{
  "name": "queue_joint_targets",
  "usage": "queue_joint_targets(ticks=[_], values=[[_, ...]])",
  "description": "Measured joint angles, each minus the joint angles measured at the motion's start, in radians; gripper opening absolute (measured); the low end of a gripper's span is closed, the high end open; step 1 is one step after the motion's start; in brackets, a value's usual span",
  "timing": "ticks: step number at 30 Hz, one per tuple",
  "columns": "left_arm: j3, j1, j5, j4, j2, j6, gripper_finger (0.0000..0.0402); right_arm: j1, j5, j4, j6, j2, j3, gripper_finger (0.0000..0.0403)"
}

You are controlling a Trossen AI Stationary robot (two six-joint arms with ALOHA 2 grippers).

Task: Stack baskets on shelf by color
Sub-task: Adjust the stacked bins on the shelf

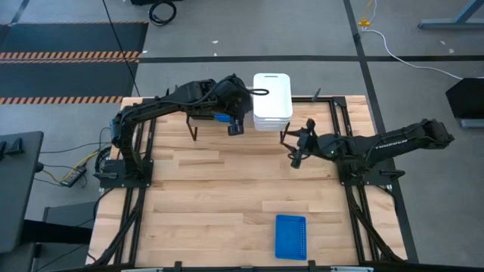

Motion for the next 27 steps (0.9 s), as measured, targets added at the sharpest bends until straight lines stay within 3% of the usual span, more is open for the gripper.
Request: queue_joint_targets(ticks=[9,20,27], values=[[0.000,-0.004,-0.002,-0.029,-0.076,-0.036,0.0028,-0.177,-0.205,0.029,-0.012,0.000,0.000,0.0195],[0.001,-0.034,-0.001,-0.033,-0.086,-0.051,0.0021,-0.296,-0.312,0.103,-0.048,0.007,0.000,0.0195],[0.001,-0.003,-0.038,-0.092,-0.086,-0.053,0.0022,-0.347,-0.389,0.139,-0.043,0.080,0.000,0.0195]])
